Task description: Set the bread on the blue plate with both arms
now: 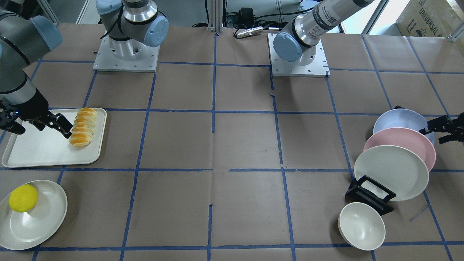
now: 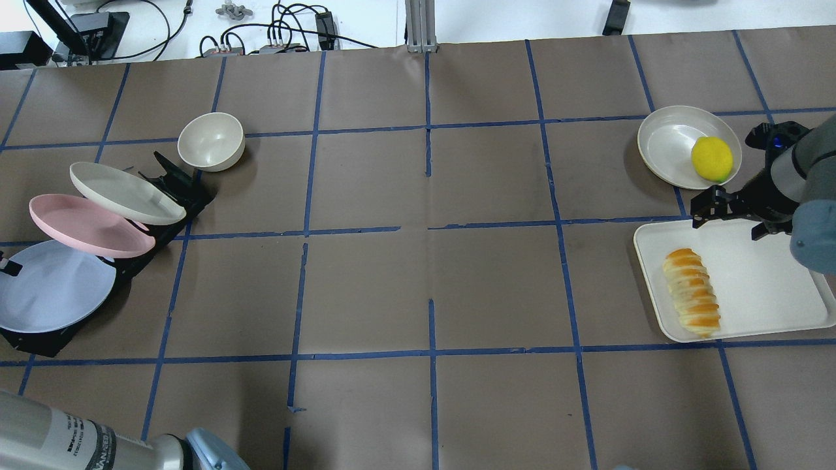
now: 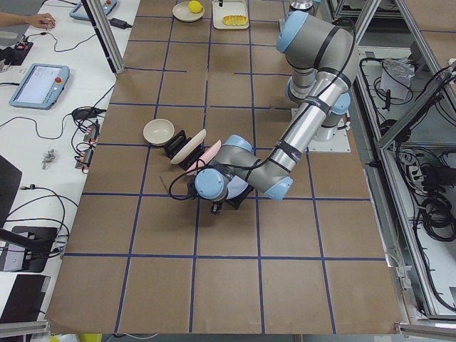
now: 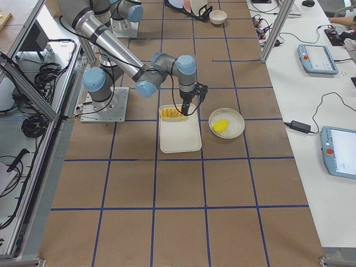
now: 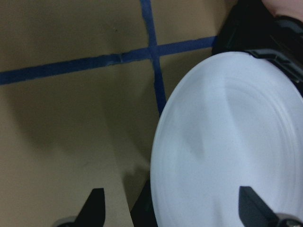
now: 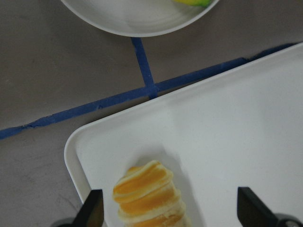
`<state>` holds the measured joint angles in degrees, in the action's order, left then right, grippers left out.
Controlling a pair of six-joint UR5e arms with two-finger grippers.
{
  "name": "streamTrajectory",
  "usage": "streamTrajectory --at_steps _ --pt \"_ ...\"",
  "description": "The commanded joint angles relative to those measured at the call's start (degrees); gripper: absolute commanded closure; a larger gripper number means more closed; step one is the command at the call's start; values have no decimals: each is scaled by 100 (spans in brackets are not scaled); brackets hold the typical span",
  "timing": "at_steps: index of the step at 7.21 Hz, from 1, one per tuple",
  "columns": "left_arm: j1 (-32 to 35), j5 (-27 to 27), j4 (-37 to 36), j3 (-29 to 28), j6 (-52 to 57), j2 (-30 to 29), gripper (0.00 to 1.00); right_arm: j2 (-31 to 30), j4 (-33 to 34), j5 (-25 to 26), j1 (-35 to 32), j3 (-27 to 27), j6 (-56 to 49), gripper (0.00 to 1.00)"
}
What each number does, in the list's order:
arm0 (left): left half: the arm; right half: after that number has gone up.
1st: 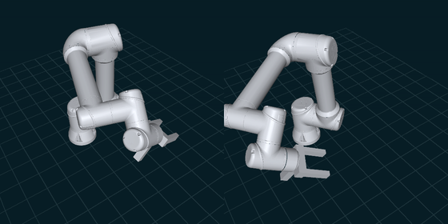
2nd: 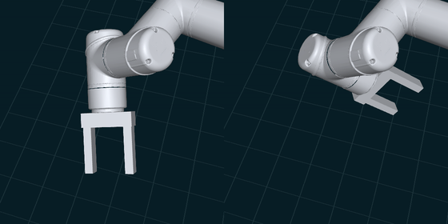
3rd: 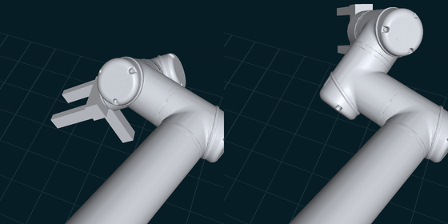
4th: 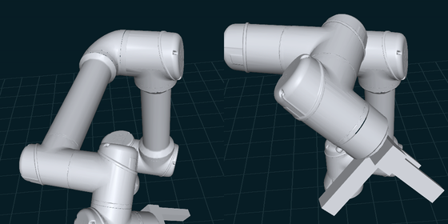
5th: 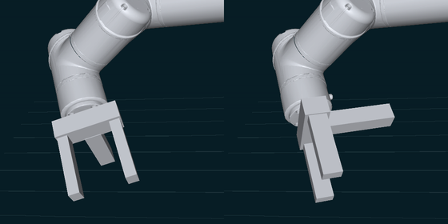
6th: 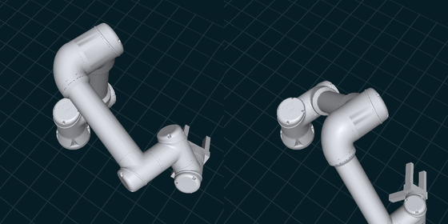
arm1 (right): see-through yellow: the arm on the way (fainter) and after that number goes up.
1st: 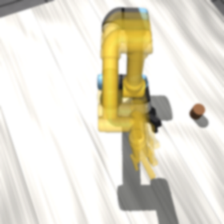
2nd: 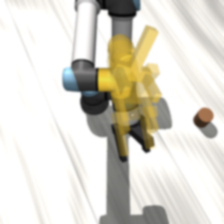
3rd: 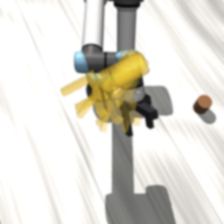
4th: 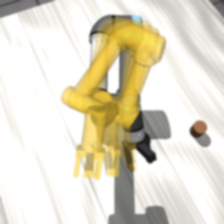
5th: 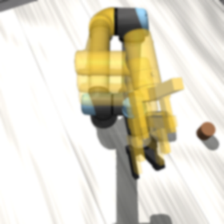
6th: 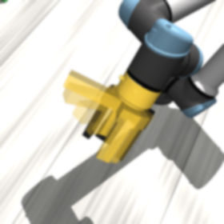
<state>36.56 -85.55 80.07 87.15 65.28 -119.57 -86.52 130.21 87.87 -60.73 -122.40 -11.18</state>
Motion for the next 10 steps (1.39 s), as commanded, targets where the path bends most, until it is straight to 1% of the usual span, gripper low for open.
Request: streamTrajectory --at_steps 1,2,3,4,5,6,7,8,9,10 --pt "62 82 0 -76 29 -101 26 -145 170 2 -1 -144 -31 0" --pt "53 83 -9 -76 55 -110 62 -50 154 -33 -9 -170 -747 9" --pt "44 74 -9 -67 73 -110 82 29 -46 -303 -1 -153 -954 10" --pt "44 74 -26 -76 82 -145 98 39 -710 -584 17 -153 -1096 0" --pt "27 82 -35 -102 99 -128 100 30 -855 -578 17 -161 -1123 0" --pt "79 74 -9 -267 91 -41 100 82 -831 -517 17 -135 -1132 0" --pt "79 65 69 -469 99 -92 100 266 -778 -517 26 -118 -1184 1" --pt "71 48 175 -515 99 -31 100 511 -569 -508 43 -57 -1194 2" --pt "36 30 341 -533 99 91 100 592 -489 -482 43 5 -1194 4" --pt "9 12 621 -533 99 327 100 601 -453 -421 43 -12 -1185 8"
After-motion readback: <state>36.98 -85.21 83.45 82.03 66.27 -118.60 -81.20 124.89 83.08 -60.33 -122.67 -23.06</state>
